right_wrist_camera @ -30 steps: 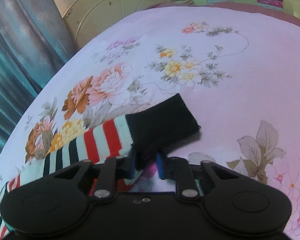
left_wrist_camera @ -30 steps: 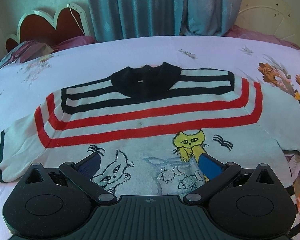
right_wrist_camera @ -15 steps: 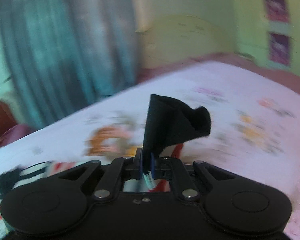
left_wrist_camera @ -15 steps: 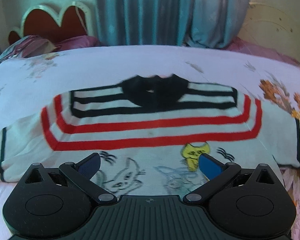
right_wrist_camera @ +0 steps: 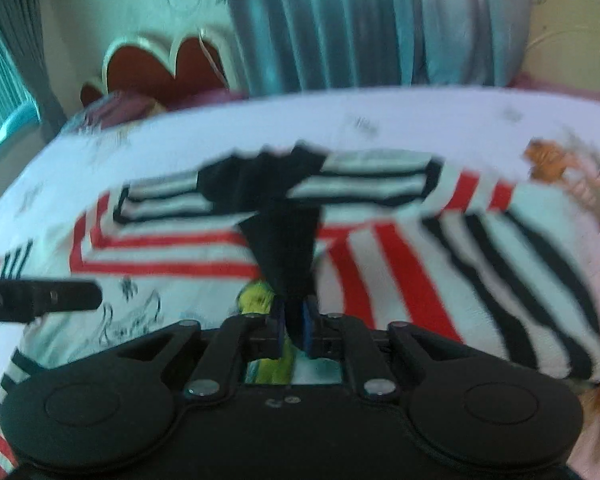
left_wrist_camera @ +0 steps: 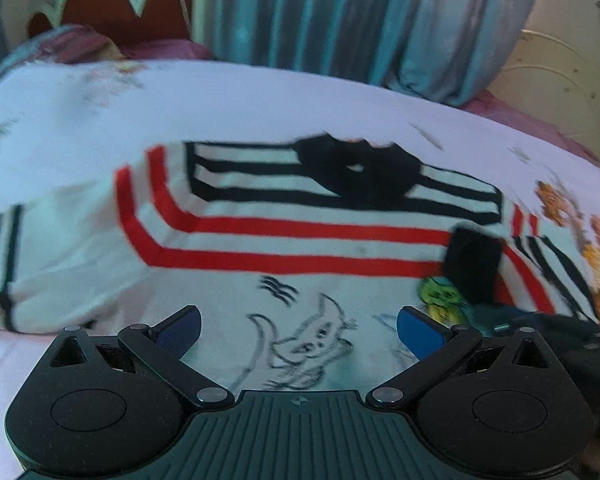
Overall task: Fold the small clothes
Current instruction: 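Carry the sleeve across the sweater body with the right gripper and lay it down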
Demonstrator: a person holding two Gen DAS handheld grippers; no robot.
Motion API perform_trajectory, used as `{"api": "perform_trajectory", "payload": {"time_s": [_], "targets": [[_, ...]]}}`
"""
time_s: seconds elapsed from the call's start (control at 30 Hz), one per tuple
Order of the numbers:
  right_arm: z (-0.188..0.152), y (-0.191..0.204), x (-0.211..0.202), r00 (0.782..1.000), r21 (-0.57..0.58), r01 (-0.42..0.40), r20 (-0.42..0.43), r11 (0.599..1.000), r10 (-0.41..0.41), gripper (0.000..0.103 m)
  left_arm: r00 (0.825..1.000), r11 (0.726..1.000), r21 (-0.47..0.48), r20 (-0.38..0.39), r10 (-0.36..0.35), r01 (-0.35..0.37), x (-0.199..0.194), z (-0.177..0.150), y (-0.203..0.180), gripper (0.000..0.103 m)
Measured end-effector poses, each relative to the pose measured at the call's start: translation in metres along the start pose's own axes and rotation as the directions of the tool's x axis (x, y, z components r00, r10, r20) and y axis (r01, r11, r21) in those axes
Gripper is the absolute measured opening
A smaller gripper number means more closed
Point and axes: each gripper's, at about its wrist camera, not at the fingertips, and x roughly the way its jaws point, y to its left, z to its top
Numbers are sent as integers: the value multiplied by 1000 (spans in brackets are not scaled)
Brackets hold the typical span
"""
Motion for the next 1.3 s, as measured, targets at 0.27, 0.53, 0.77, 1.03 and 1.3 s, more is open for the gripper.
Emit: {"api": "perform_trajectory", "payload": {"time_s": [0.27, 0.53, 0.77, 1.03, 1.3], "targets": [[-5, 2, -29, 1000, -6, 22, 13, 1000, -22, 54, 959, 963, -83, -105, -264, 256, 30, -1, -24, 102], [-29, -48, -73, 969, 63, 239, 46, 969, -242, 55, 921, 925, -165, -136, -366, 343, 56, -6, -62, 102], [-53, -75, -76, 948, 152, 314, 4, 937, -318, 55, 941, 935, -176, -89, -328, 309, 69, -8, -69, 65], [-53, -91, -66, 938, 222, 338, -3, 915, -346, 61, 939, 933, -109, 28, -342, 343, 45, 10, -59, 5], [-41, -96, -51, 943, 295, 318, 4, 901, -334, 49, 938, 945, -89, 181, -296, 315, 8, 44, -20, 5]]}}
